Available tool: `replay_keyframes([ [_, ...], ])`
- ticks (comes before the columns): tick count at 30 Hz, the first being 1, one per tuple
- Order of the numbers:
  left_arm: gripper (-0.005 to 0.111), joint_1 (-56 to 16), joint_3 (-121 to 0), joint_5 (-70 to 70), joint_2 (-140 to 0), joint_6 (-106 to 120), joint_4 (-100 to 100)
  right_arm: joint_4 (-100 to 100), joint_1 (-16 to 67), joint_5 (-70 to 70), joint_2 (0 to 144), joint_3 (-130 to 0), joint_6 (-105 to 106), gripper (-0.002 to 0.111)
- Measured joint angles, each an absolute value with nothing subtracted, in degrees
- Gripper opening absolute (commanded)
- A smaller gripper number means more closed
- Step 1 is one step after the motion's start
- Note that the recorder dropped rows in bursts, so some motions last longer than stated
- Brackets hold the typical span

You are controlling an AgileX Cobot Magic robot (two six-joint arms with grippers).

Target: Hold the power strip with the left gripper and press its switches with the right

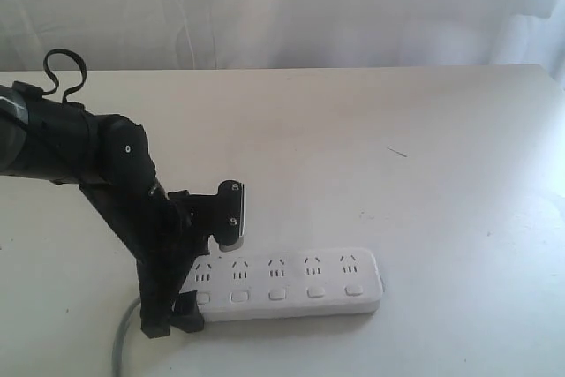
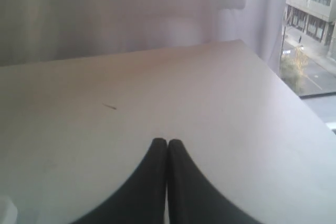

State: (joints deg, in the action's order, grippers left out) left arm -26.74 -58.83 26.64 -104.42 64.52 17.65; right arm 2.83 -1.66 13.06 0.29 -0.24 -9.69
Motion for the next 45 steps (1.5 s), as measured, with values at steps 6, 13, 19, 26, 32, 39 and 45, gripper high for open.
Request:
replay_keyframes([
  [6,0.0,-27.0,-58.8,27.0,-104.4,71.7,18.5,2.8,-1.7,1.8,0.3,-0.2,-9.7,0.0],
  [13,0.0,-27.3,-58.8,26.7,-104.4,73.4,20.3,2.8,-1.7,-9.3,0.3,-0.2,-9.7,0.0],
  [19,0.0,-27.4,-58.8,25.8,-104.6,75.6,23.7,2.8,-1.7,-18.4,0.3,-0.2,-10.8,0.0],
  [26,0.0,-28.4,-58.8,25.8,-104.6,79.3,25.4,2.8,-1.7,-25.6,0.3,-0.2,-34.5,0.0],
  [32,0.0,-29.9,-58.8,25.5,-104.6,80.6,26.0,43.7,-1.7,-38.9,1.3,-5.1,-62.0,0.0],
  [39,0.0,-30.0,-58.8,23.4,-104.6,77.6,26.0,69.3,-1.2,-39.3,9.2,-13.8,-77.8,0.0],
  [45,0.0,-30.0,-58.8,22.2,-104.6,75.8,26.1,76.2,-0.8,-40.8,18.6,-15.2,-82.1,0.0],
])
